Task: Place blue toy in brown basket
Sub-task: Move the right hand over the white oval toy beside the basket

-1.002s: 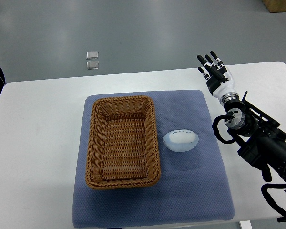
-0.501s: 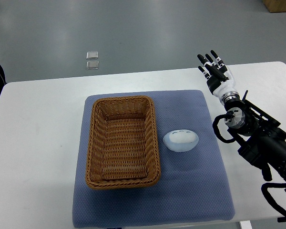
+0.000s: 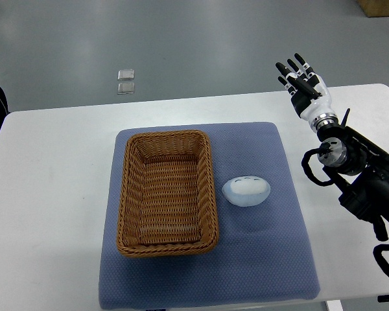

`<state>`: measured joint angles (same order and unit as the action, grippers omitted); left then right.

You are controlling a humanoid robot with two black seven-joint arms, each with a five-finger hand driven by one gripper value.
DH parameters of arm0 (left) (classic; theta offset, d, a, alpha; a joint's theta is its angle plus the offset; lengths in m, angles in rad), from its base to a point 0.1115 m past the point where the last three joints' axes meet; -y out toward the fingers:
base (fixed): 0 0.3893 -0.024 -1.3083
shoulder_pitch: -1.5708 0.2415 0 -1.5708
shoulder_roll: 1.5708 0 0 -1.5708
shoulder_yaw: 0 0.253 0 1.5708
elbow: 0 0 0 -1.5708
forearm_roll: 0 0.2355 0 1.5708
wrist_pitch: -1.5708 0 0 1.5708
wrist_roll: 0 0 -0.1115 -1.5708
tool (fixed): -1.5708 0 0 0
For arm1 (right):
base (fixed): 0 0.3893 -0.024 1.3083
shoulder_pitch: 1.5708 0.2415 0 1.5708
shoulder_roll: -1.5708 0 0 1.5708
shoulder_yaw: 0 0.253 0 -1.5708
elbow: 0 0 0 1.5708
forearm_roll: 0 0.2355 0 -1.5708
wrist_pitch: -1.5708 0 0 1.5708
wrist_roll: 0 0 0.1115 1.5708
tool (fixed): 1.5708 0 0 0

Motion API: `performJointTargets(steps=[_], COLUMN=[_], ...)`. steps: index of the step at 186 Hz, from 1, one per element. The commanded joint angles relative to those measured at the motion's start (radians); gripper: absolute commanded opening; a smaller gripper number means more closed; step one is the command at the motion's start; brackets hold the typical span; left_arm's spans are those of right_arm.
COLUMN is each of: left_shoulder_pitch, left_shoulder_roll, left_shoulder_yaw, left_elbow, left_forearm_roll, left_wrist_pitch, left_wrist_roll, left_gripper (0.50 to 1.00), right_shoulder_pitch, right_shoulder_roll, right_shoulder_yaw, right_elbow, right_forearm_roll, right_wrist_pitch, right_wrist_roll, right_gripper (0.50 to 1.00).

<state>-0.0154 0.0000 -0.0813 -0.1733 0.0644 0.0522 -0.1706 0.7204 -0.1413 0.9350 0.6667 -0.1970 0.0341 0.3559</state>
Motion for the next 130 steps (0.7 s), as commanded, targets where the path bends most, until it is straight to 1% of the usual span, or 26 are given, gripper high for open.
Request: performJointTargets(steps=[1,21,38,48,76,95,130], left_shoulder_pitch=[-0.001,-0.005,-0.005,-0.005,-0.005,-0.005,-0.005], left_shoulder_roll=[0.0,0.0,0.0,0.0,0.0,0.0,0.0], left_shoulder_yaw=[0.0,0.0,-0.001,-0.001,-0.001,-0.001,-0.001], left_elbow=[0.0,0.0,0.0,0.0,0.0,0.0,0.0], left_forearm_roll=[0.0,0.0,0.0,0.0,0.0,0.0,0.0], left_wrist_pitch=[0.0,0.0,0.0,0.0,0.0,0.0,0.0], left_wrist_roll=[0.0,0.0,0.0,0.0,0.0,0.0,0.0], left_gripper=[1.0,1.0,1.0,1.0,1.0,1.0,1.0], right_shoulder_pitch=[-0.013,-0.004,0.002,0.004,0.022,0.042,0.14], right_shoulder_roll=[-0.069,-0.139,-0.184,-0.207,-0.274,-0.336,-0.426], right_shoulder_yaw=[-0.05,-0.117,-0.165,-0.183,-0.199,-0.205,-0.304], right_elbow=[0.083,0.131,0.165,0.185,0.237,0.287,0.34], right_forearm_roll=[-0.051,-0.111,-0.19,-0.256,-0.521,-0.673,-0.789], right_wrist_pitch=[-0.002,0.007,0.015,0.032,0.115,0.196,0.297], right_wrist_roll=[0.005,0.021,0.021,0.021,0.021,0.018,0.018], right_gripper=[0.903,0.903,0.903,0.903,0.903,0.903,0.901])
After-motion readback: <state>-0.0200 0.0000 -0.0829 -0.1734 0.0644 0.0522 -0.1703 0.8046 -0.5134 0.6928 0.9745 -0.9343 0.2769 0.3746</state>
